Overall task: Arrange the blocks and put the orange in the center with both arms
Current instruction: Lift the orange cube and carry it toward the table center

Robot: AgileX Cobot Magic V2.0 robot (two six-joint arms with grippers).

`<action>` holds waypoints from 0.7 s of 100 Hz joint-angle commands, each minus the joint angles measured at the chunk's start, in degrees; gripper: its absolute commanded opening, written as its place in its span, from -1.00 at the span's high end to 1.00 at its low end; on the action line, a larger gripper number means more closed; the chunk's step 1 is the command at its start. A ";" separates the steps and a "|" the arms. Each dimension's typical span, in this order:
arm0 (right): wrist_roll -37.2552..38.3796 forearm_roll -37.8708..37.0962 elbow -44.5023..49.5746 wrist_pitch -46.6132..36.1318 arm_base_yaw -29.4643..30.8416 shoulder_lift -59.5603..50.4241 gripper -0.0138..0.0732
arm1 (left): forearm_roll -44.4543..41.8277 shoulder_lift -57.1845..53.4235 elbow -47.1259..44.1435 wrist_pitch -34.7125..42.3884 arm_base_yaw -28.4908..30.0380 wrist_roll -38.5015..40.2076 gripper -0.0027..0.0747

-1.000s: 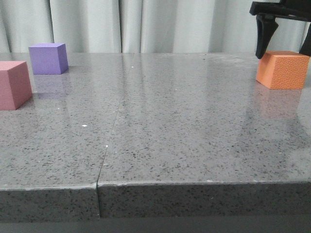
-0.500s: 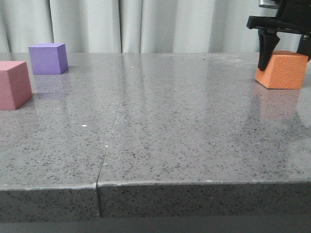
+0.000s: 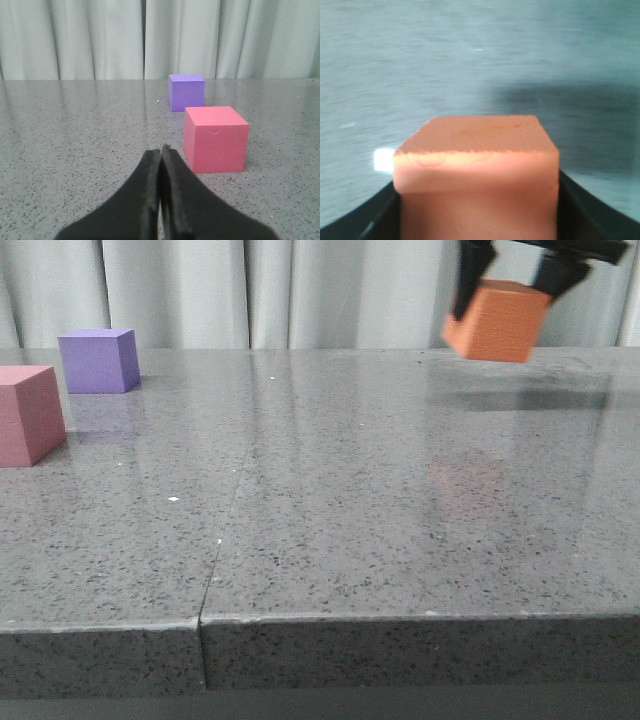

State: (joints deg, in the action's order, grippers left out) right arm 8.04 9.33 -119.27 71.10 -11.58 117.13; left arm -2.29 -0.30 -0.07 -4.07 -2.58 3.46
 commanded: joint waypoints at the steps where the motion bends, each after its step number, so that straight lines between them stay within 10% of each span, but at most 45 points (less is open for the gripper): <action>1: 0.73 1.62 -2.69 5.02 -3.41 -3.58 -0.15 | 0.55 -1.75 -2.25 4.71 0.03 0.02 0.98; 70: 14.68 3.83 -15.62 2.60 -15.02 9.85 -0.15 | 0.55 -1.75 -2.25 4.71 0.03 0.02 0.98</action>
State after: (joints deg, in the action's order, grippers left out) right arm 21.84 12.53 -132.77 71.34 -26.77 129.90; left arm -2.29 -0.30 -0.07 -4.07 -2.58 3.46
